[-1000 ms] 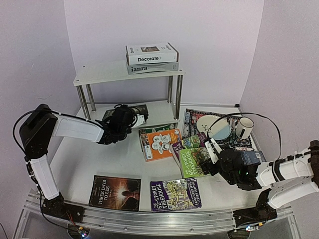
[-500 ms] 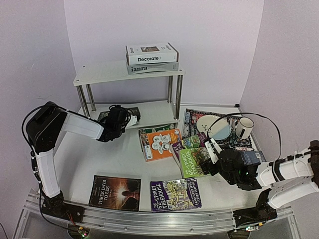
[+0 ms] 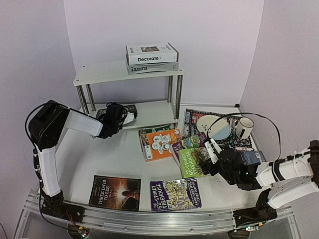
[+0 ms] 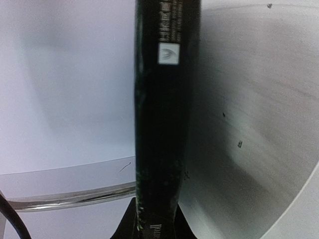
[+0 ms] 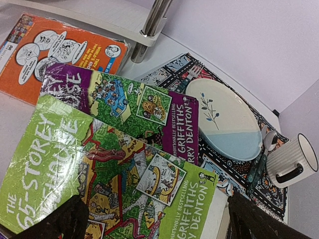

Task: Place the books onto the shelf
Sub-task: Place the book on the shelf.

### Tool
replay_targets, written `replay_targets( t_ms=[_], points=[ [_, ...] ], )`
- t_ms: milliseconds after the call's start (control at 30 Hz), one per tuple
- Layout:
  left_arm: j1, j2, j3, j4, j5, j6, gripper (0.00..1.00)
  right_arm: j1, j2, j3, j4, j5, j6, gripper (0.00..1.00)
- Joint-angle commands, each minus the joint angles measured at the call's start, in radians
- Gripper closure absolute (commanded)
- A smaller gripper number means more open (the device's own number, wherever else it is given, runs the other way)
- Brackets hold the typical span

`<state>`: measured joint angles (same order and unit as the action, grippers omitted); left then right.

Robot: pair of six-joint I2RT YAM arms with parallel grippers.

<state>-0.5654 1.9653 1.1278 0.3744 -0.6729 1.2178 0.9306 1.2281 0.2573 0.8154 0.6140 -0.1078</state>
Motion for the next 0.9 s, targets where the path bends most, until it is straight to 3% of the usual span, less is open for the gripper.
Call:
replay_targets(
  t_ms=[0, 867],
  points=[
    [0.022, 0.015, 0.074, 0.069, 0.02, 0.02, 1.0, -0.002, 0.004, 0.034, 0.01, 0.016, 0.0, 0.02],
    [0.067, -0.052, -0.01, 0.07, 0.052, -0.022, 0.96, -0.002, 0.007, 0.037, 0.007, 0.007, -0.002, 0.02]
  ],
)
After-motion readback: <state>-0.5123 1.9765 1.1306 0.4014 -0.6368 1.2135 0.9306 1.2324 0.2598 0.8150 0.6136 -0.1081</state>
